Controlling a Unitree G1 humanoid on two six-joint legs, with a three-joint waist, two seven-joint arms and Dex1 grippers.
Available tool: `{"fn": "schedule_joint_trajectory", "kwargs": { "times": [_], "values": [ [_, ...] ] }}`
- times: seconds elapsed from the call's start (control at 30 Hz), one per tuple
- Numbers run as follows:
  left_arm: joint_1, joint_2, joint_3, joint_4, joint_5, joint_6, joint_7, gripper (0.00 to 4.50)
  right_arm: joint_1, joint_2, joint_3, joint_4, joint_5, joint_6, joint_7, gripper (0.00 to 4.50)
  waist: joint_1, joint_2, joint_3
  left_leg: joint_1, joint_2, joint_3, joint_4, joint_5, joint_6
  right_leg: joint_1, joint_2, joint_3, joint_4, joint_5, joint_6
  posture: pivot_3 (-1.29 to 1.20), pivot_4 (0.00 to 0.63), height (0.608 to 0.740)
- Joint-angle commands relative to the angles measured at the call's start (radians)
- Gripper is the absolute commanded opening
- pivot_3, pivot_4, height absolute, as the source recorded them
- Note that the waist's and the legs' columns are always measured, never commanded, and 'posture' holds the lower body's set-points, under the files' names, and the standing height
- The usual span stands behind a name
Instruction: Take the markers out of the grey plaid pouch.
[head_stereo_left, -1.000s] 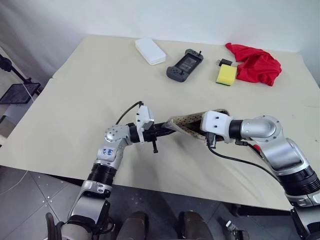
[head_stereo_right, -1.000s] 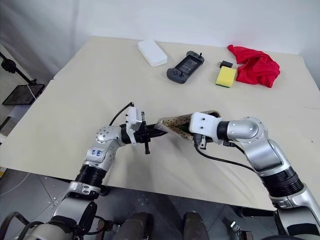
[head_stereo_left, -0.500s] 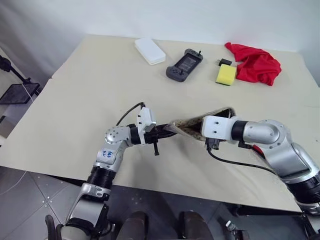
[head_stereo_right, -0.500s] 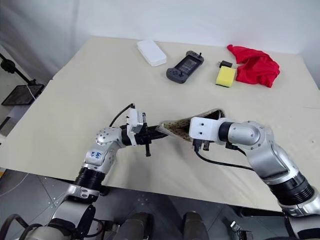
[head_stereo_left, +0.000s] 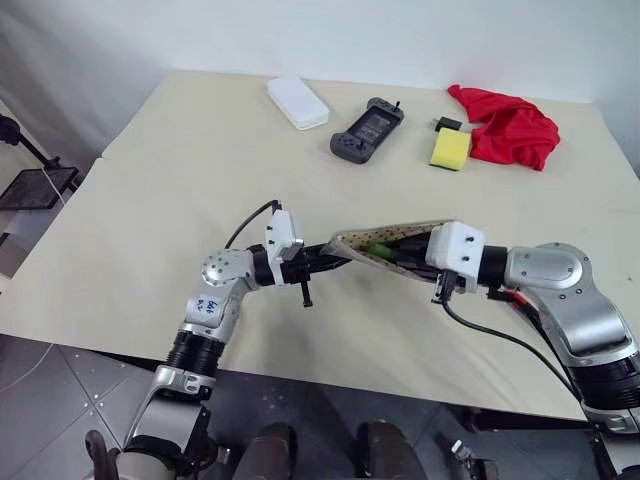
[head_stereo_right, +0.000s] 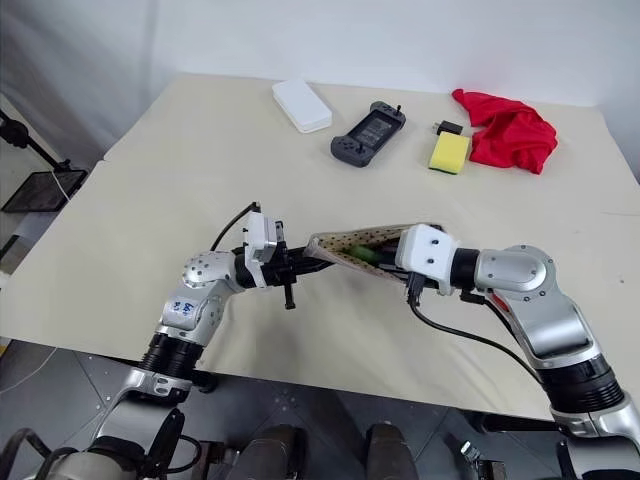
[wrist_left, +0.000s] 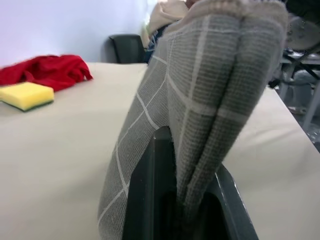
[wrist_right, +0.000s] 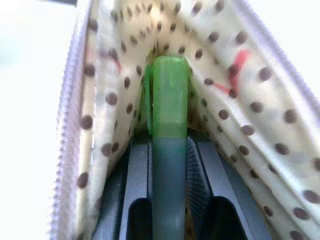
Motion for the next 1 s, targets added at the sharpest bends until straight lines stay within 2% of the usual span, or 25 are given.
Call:
{"fn": "schedule_joint_trajectory", "kwargs": {
  "times": [0.03,0.13,0.2,0.33,0.47,0.53,0.63,0.7,0.8,0.9,1.0],
  "values": [
    [0.029,0.034,0.049,0.012,-0.008,0.004,0.006,0.0,-0.052,0.008,-0.197,-0.02,0.176,0.109,-0.065,0.52,0.001,0.0,0.0,0.0,0.0,0.0,0.0,0.0,0.0,0.0,0.0,0.0,0.0,0.0,0.0,0.0,0.15,0.74],
    [0.032,0.035,0.053,0.009,-0.009,0.008,0.01,0.0,-0.022,-0.094,-0.129,-0.001,0.008,-0.029,0.029,0.52,0.008,0.0,0.0,0.0,0.0,0.0,0.0,0.0,0.0,0.0,-0.001,0.0,0.0,0.0,0.0,0.0,0.15,0.74],
    [0.033,0.033,0.055,0.009,-0.008,0.008,0.011,0.0,-0.02,-0.1,-0.12,-0.002,0.001,-0.046,0.036,0.52,0.008,0.0,0.0,0.0,-0.001,-0.001,0.0,0.0,0.0,0.001,0.0,-0.001,-0.002,0.0,0.0,0.0,0.15,0.74],
    [0.033,0.027,0.056,0.007,-0.006,0.01,0.013,0.0,-0.04,0.003,-0.186,-0.102,0.289,0.172,-0.021,0.52,0.001,0.0,0.0,0.0,0.0,-0.001,0.0,0.0,0.0,0.001,-0.001,-0.001,-0.001,0.0,0.0,0.0,0.15,0.74],
    [0.03,0.019,0.057,0.006,-0.003,0.009,0.019,0.0,-0.033,0.059,-0.26,-0.123,0.463,0.298,-0.083,0.52,0.003,0.0,0.0,0.0,0.0,-0.001,0.0,0.0,0.0,0.001,0.0,-0.001,0.0,0.0,0.0,0.0,0.15,0.74],
    [0.032,0.018,0.06,0.005,-0.003,0.01,0.021,0.0,-0.063,0.06,-0.357,-0.096,0.599,0.383,-0.16,0.52,0.004,0.0,0.0,0.0,-0.001,-0.002,0.0,0.0,0.0,0.001,-0.001,-0.001,0.0,0.0,0.0,0.0,0.15,0.74],
    [0.037,0.021,0.059,-0.003,-0.005,0.013,0.02,0.0,-0.116,0.028,-0.464,-0.028,0.723,0.485,-0.263,0.52,0.007,0.0,0.0,0.0,-0.001,-0.002,0.0,0.0,0.0,0.001,-0.002,-0.001,-0.001,0.0,0.0,0.0,0.15,0.74],
    [0.039,0.022,0.06,-0.006,-0.006,0.013,0.019,0.0,-0.117,-0.054,-0.492,0.041,0.706,0.553,-0.262,0.52,0.009,0.0,0.0,0.0,-0.001,-0.002,0.0,0.0,0.0,0.001,-0.002,-0.002,-0.001,0.0,0.0,0.0,0.15,0.74],
    [0.04,0.025,0.064,-0.007,-0.009,0.014,0.015,0.0,-0.06,-0.24,-0.451,0.173,0.527,0.544,-0.177,0.52,0.016,0.0,0.0,-0.001,-0.001,-0.002,-0.002,0.0,0.0,0.001,-0.002,-0.002,-0.003,0.0,0.0,0.0,0.15,0.74],
    [0.043,0.032,0.072,-0.031,-0.036,0.049,0.002,0.0,0.045,-0.436,-0.332,0.329,0.301,0.522,-0.129,0.52,0.022,0.0,0.0,-0.001,-0.001,0.0,-0.002,-0.001,0.002,0.001,-0.002,-0.001,-0.003,0.0,0.0,0.0,0.15,0.74],
    [0.046,0.044,0.072,-0.061,-0.061,0.1,-0.017,0.0,0.091,-0.484,-0.259,0.414,0.142,0.411,-0.13,0.52,0.018,0.0,0.0,-0.001,-0.001,0.002,-0.002,-0.001,0.002,0.0,-0.001,0.0,-0.002,0.0,0.0,0.0,0.15,0.74]
  ]
}}
